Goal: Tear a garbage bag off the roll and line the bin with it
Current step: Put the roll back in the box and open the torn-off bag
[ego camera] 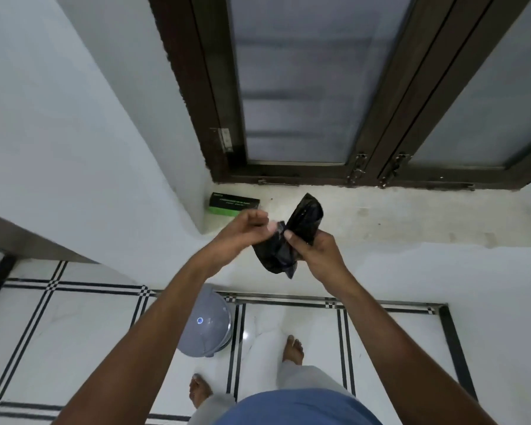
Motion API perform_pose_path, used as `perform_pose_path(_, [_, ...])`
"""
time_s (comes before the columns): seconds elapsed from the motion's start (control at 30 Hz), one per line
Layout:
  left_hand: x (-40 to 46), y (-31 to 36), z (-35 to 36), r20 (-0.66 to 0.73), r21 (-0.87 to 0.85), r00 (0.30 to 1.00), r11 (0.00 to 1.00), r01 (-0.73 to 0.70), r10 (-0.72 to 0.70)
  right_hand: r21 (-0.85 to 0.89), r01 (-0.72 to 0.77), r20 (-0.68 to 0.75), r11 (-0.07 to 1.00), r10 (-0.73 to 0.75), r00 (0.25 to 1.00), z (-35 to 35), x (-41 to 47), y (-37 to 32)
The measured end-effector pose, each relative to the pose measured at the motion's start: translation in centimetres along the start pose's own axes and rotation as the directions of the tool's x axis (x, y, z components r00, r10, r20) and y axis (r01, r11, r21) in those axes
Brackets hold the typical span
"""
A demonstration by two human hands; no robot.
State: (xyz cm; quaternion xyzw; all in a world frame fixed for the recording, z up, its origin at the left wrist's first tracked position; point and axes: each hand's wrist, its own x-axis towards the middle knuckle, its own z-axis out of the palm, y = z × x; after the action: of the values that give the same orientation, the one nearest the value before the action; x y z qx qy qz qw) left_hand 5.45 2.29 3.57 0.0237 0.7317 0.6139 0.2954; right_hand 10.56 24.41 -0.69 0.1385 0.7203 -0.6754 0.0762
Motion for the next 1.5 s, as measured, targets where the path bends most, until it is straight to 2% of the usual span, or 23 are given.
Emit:
perform_pose_path(0.1, [-3.2, -2.0, -0.4, 0.238, 0.13, 0.968, 0.991, 0.044, -0.074, 0.178, -0.045, -0.002, 0.983, 0.047, 0.999, 1.7, -2.0, -1.8])
perform_pose_path(0.2, [-5.3, -3.6, -1.2, 0.245, 0.138, 0.967, 0.99, 0.035, -0.069, 0.224, -0.02, -0.014, 0.974, 0.024, 1.0, 3.6, -4.4, -3.1])
perform_pose_path(0.33, [-10.0, -4.4, -3.9, 0.316, 0.127, 0.948, 0.992, 0.002, -0.042, 0.355, -0.02, -0.119, 0.934, 0.067, 0.991, 6.8, -7.5, -3.6])
perform_pose_path(0.4, [-12.5, -4.9, -5.1, 0.247, -0.004, 0.968, 0.999, -0.034, 0.034, 0.331, -0.052, -0.079, 0.942, 0.083, 0.993, 9.0, -10.2, -4.1])
perform_pose_path(0.5, [-15.1, -6.1, -6.6, 0.045, -0.298, 0.998, 0.954, -0.027, 0.042, 0.156, -0.153, 0.108, 0.976, 0.137, 0.985, 13.0, -16.0, -3.8])
perform_pose_path(0.6, [-16.8, -7.6, -7.6, -0.16, -0.334, 0.987, 0.941, -0.06, 0.006, 0.149, -0.135, 0.236, 0.98, 0.097, 0.967, 16.4, -20.3, -2.1])
perform_pose_path(0.7, [-18.1, -8.9, -8.1, -0.255, -0.406, 0.966, 0.911, -0.072, -0.037, 0.14, -0.156, 0.194, 0.978, 0.127, 0.973, 17.4, -22.2, -0.8])
perform_pose_path(0.83, [-20.2, -9.3, -8.3, -0.318, -0.411, 0.946, 0.908, -0.081, -0.06, 0.162, -0.218, 0.144, 0.963, 0.195, 0.97, 18.4, -22.9, 0.5])
perform_pose_path(0.87, [-20.9, -9.0, -8.3, -0.292, -0.404, 0.954, 0.913, -0.052, -0.075, 0.202, -0.222, 0.121, 0.954, 0.201, 0.972, 18.7, -23.0, 0.7])
perform_pose_path(0.93, [-22.1, -8.5, -8.8, -0.123, -0.327, 0.985, 0.942, 0.079, -0.125, 0.299, -0.213, 0.062, 0.93, 0.204, 0.977, 19.1, -22.9, 0.4])
perform_pose_path(1.03, [-23.6, -8.7, -9.6, 0.15, -0.154, 0.957, 0.95, 0.27, -0.248, 0.409, -0.204, -0.003, 0.89, 0.224, 0.974, 19.4, -22.7, -0.2])
perform_pose_path(1.13, [-24.5, -9.2, -9.5, 0.251, -0.158, 0.946, 0.956, 0.247, -0.203, 0.457, -0.179, -0.093, 0.871, 0.246, 0.965, 19.0, -22.1, -0.1])
perform_pose_path(1.23, [-24.6, -9.3, -8.6, 0.204, -0.298, 0.974, 0.941, 0.162, -0.103, 0.47, -0.178, -0.104, 0.864, 0.255, 0.961, 18.3, -21.9, 0.4])
perform_pose_path(1.3, [-24.2, -9.0, -7.5, 0.099, -0.361, 0.993, 0.927, 0.097, -0.065, 0.382, -0.227, -0.091, 0.896, 0.282, 0.955, 17.7, -22.0, 0.5])
perform_pose_path(1.37, [-23.9, -8.5, -6.4, -0.015, -0.343, 0.998, 0.938, 0.05, -0.059, 0.161, -0.263, -0.172, 0.951, 0.289, 0.942, 17.4, -22.4, 0.2])
perform_pose_path(1.43, [-23.6, -8.1, -5.8, -0.107, -0.292, 0.992, 0.956, 0.026, -0.059, -0.032, -0.196, -0.341, 0.98, 0.174, 0.924, 17.1, -22.7, 0.3])
perform_pose_path(1.47, [-23.5, -8.0, -5.6, -0.135, -0.276, 0.99, 0.961, 0.013, -0.052, -0.084, -0.118, -0.374, 0.989, 0.079, 0.924, 16.9, -23.1, 0.2])
perform_pose_path(1.5, [-23.4, -7.9, -5.4, -0.154, -0.266, 0.987, 0.964, -0.001, -0.042, -0.08, -0.036, -0.327, 0.996, 0.008, 0.945, 16.5, -23.4, 0.2])
